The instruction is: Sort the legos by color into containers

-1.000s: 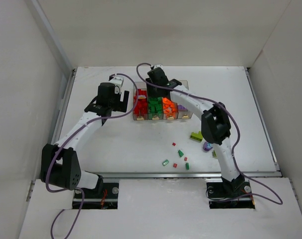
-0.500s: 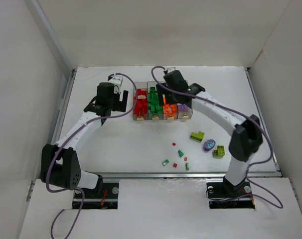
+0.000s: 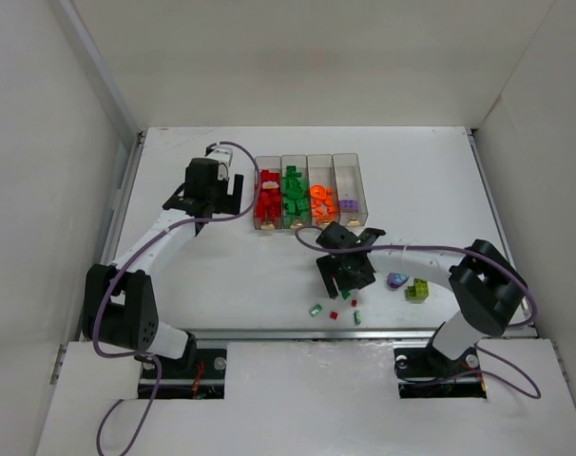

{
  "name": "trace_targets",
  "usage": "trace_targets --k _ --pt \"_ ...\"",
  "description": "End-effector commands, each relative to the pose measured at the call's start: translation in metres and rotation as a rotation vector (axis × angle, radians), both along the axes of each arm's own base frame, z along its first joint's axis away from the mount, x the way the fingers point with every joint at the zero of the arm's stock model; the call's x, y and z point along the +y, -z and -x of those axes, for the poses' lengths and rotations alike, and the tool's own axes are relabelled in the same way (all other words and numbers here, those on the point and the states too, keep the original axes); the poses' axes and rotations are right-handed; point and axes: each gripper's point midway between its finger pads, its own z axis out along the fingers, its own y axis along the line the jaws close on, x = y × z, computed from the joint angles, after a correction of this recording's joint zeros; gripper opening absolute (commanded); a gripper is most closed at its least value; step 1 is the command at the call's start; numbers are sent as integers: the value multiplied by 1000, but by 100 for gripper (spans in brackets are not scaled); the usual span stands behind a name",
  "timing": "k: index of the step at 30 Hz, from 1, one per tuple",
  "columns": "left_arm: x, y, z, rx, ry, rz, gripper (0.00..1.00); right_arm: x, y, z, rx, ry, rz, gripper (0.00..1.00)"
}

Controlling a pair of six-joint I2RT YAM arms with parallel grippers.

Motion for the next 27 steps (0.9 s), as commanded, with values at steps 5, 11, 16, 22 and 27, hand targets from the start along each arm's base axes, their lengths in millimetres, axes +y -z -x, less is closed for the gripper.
trace_targets --k 5,11,16,22,27 --pt "-4 -22 -10 -60 -7 35 87 14 -2 -13 -46 47 -71 62" --pt "0 -24 -8 -63 -21 25 87 6 9 -7 -26 38 -45 47" --pt "0 -24 -8 -63 -21 25 87 5 0 -14 -68 46 -43 6" --pt "0 -28 -8 -72 -21 27 87 29 -52 -38 -181 19 -154 0" --pt "-1 -26 -7 -70 -14 32 87 67 -131 -91 -451 49 -347 0"
